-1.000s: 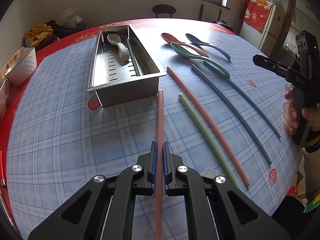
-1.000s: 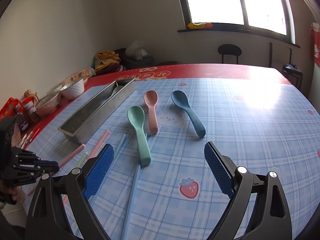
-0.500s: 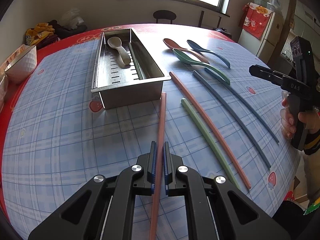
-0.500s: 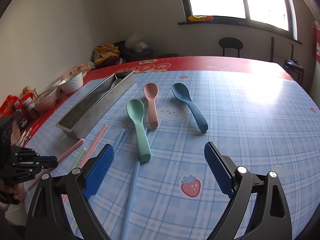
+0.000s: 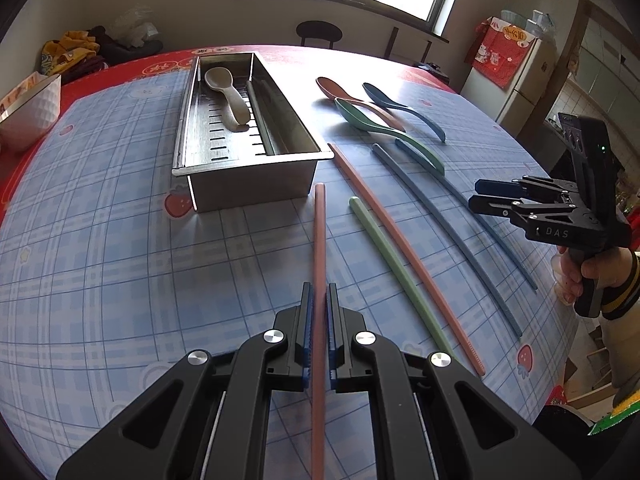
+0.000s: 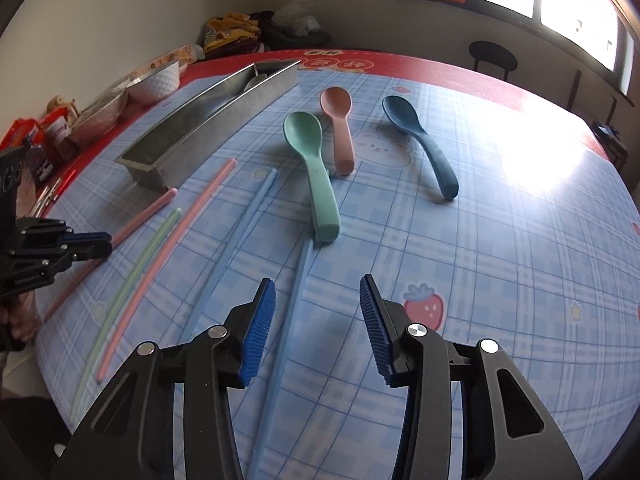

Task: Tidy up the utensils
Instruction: 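Grasp the blue chopstick with the right gripper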

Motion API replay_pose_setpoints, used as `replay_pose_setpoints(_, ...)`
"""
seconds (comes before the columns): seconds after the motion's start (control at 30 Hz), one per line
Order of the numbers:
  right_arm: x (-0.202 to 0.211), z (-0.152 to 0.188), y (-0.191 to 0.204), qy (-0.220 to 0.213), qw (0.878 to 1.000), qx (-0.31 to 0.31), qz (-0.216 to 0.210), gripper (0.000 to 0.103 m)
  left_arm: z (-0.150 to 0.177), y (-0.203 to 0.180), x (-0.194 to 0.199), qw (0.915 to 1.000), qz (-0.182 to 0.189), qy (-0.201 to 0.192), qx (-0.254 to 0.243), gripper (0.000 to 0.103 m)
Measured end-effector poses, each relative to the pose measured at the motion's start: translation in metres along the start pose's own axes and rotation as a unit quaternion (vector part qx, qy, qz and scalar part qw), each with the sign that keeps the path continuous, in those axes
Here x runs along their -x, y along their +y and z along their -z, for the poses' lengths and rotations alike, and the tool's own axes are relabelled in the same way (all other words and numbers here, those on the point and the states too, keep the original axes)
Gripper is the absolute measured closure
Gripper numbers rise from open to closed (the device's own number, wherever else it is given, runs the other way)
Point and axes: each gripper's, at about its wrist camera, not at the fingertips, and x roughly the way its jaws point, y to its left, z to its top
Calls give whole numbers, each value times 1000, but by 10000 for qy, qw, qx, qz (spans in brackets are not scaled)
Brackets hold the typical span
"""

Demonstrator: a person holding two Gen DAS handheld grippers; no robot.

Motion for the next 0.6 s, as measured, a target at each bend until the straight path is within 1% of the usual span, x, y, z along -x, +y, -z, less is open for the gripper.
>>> replay_pose_setpoints(0.1, -5, -2, 7, 80, 9999, 120, 87, 72, 0, 0, 0, 10000, 45, 9, 1, 97)
replay_pose_setpoints(0.13, -6, -3, 9, 79, 9998, 151, 111, 74, 0, 1, 0, 10000, 63, 13, 14, 97)
replay_pose_setpoints(0.2, -8, -6, 11, 93, 9998, 152, 48, 80, 1, 1, 0, 9999, 117, 21, 23, 97)
replay_pose_setpoints(0.23, -9, -7, 13, 94, 9998, 151, 5, 89, 1, 1, 0, 9999, 127, 20, 35, 97)
replay_pose_setpoints(0.27, -10, -8, 16, 90, 9998, 182, -6, 94, 1, 1, 0, 9999, 129, 20, 29, 97)
replay_pose_setpoints(0.37, -13, -12, 23, 80, 9995, 305, 13, 96, 0, 0, 0, 9999, 119, 17, 10, 97)
replay_pose_setpoints(0.5, -17, -17, 24, 99, 9996, 277, -30, 96, 1, -3, 0, 10000, 68, 10, -26, 95)
replay_pose_setpoints(0.6, -19, -19, 27, 94, 9995, 292, 15, 96, 1, -4, 0, 10000, 41, 6, -42, 95)
